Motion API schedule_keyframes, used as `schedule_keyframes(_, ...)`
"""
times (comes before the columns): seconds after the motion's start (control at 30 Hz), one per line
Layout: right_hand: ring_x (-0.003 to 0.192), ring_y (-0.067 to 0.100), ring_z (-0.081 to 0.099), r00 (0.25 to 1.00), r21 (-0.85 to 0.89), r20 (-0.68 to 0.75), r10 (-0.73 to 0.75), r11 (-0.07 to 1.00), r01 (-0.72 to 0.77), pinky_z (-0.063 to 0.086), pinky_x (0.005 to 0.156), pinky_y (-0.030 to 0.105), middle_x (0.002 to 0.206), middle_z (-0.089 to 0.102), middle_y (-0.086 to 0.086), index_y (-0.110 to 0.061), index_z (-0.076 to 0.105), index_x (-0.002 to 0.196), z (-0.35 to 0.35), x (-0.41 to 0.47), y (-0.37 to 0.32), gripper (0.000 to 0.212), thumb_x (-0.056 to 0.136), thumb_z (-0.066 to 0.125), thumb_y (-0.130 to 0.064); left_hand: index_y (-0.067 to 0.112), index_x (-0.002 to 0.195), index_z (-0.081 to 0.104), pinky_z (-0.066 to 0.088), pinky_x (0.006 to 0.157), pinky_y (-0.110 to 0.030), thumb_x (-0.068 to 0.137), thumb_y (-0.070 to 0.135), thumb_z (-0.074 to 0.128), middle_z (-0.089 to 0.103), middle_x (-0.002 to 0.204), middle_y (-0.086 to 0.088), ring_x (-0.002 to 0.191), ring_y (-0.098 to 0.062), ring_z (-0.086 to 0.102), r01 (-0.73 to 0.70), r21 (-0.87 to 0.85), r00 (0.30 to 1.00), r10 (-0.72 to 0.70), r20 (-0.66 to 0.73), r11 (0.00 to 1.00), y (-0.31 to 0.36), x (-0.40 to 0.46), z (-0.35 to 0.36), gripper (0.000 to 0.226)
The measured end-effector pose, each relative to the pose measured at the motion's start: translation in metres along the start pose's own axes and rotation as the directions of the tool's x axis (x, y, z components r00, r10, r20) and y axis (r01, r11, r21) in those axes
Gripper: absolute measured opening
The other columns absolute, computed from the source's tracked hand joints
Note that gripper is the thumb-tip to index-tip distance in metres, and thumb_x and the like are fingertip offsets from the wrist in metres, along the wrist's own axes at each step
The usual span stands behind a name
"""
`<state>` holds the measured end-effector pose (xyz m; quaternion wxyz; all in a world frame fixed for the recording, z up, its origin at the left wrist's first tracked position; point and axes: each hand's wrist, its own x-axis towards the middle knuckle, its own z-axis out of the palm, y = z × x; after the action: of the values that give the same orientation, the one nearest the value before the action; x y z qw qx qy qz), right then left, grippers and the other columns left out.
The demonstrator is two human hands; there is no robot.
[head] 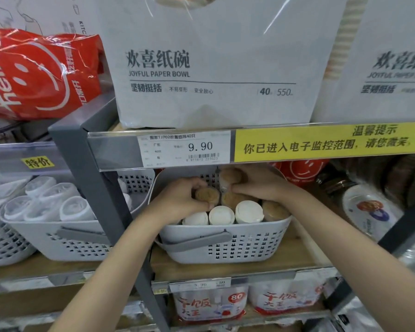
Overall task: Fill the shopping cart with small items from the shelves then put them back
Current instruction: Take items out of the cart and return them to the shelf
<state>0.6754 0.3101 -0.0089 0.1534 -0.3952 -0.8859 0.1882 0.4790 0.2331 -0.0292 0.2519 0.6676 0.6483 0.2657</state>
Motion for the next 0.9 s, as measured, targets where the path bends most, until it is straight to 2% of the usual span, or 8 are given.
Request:
schedule_keyframes(0.13, 0.131, 0.012, 0.039, 0.997, 0.000, 0.075, 0.009, 1.000, -0.009, 0.027, 0.095, 0.017, 0.145, 0.045, -0.005, -0.024, 0.045, 0.140, 0.006, 0.006, 0.003, 0.049, 0.092, 0.057, -0.029, 0.017, 0.123, 0.059, 0.044, 0.094, -0.025, 0.076, 0.021, 0.077, 0.061, 0.110, 0.006, 0.102, -0.009, 0.056, -0.008, 0.035, 1.000, 0.007, 0.019, 0.999, 0.001, 0.000, 0.000, 0.050)
schedule_keyframes(0.23, 0.132, 0.012, 0.039, 0.998, 0.026, 0.065, 0.006, 1.000, -0.008, 0.027, 0.105, 0.022, 0.144, 0.046, -0.004, -0.022, 0.048, 0.138, 0.009, 0.008, 0.005, 0.043, 0.097, 0.052, -0.032, 0.017, 0.123, 0.059, 0.044, 0.095, -0.025, 0.078, 0.020, 0.075, 0.060, 0.109, 0.007, 0.102, -0.008, 0.056, -0.012, 0.033, 0.999, 0.011, 0.035, 0.999, 0.002, -0.001, 0.000, 0.047)
schedule_keyframes(0.4, 0.137, 0.014, 0.034, 0.998, -0.026, 0.057, -0.030, 0.999, 0.031, 0.022, 0.110, 0.024, 0.149, 0.041, -0.001, -0.021, 0.044, 0.142, 0.011, 0.010, 0.009, 0.044, 0.098, 0.050, -0.027, 0.020, 0.123, 0.059, 0.042, 0.095, -0.024, 0.081, 0.022, 0.072, 0.058, 0.110, 0.010, 0.107, -0.008, 0.054, -0.015, 0.025, 0.998, 0.013, 0.066, 1.000, 0.003, -0.001, -0.002, 0.044)
schedule_keyframes(0.5, 0.137, 0.014, 0.034, 0.999, 0.009, 0.042, -0.034, 0.999, 0.033, 0.023, 0.110, 0.024, 0.148, 0.041, -0.003, -0.021, 0.042, 0.143, 0.012, 0.010, 0.010, 0.045, 0.098, 0.049, -0.022, 0.020, 0.119, 0.062, 0.042, 0.089, -0.018, 0.085, 0.019, 0.067, 0.061, 0.099, 0.013, 0.098, -0.005, 0.057, -0.017, -0.038, 1.000, 0.018, 0.021, 0.999, 0.004, -0.004, -0.002, 0.034)
schedule_keyframes(0.63, 0.137, 0.015, 0.034, 0.999, -0.005, 0.040, -0.032, 0.999, 0.032, 0.024, 0.114, 0.030, 0.147, 0.043, -0.003, -0.026, 0.046, 0.140, 0.012, 0.011, 0.013, 0.042, 0.098, 0.049, -0.022, 0.019, 0.115, 0.064, 0.045, 0.097, -0.026, 0.085, 0.012, 0.065, 0.066, 0.107, 0.005, 0.104, -0.009, 0.059, -0.040, -0.019, 0.999, 0.039, -0.025, 0.999, 0.000, -0.005, 0.000, 0.030)
schedule_keyframes(0.73, 0.137, 0.017, 0.036, 0.999, -0.010, 0.027, -0.040, 0.999, 0.040, 0.024, 0.115, 0.041, 0.146, 0.045, -0.002, -0.026, 0.046, 0.140, 0.013, 0.012, 0.014, 0.044, 0.097, 0.052, -0.024, 0.019, 0.113, 0.066, 0.043, 0.088, -0.018, 0.086, 0.012, 0.065, 0.064, 0.104, 0.009, 0.099, -0.006, 0.058, -0.063, 0.010, 0.997, 0.064, -0.033, 0.998, 0.001, -0.006, 0.000, 0.028)
schedule_keyframes(0.83, 0.132, 0.017, 0.043, 0.999, 0.005, 0.013, -0.051, 0.999, 0.051, 0.028, 0.112, 0.043, 0.139, 0.053, -0.003, -0.023, 0.047, 0.139, 0.014, 0.011, 0.014, 0.046, 0.095, 0.055, -0.029, 0.022, 0.116, 0.066, 0.040, 0.081, -0.012, 0.086, 0.014, 0.066, 0.062, 0.103, 0.012, 0.097, -0.003, 0.056, -0.073, 0.014, 0.996, 0.073, -0.047, 0.997, 0.001, -0.005, 0.001, 0.031)
schedule_keyframes(0.9, 0.130, 0.016, 0.044, 0.999, 0.018, 0.015, -0.049, 0.999, 0.048, 0.030, 0.112, 0.040, 0.139, 0.053, -0.002, -0.023, 0.051, 0.136, 0.013, 0.011, 0.013, 0.043, 0.094, 0.057, -0.030, 0.023, 0.118, 0.064, 0.040, 0.081, -0.015, 0.086, 0.016, 0.066, 0.064, 0.102, 0.010, 0.096, -0.005, 0.058, -0.055, 0.012, 0.996, 0.056, -0.064, 0.998, -0.001, -0.004, 0.002, 0.033)
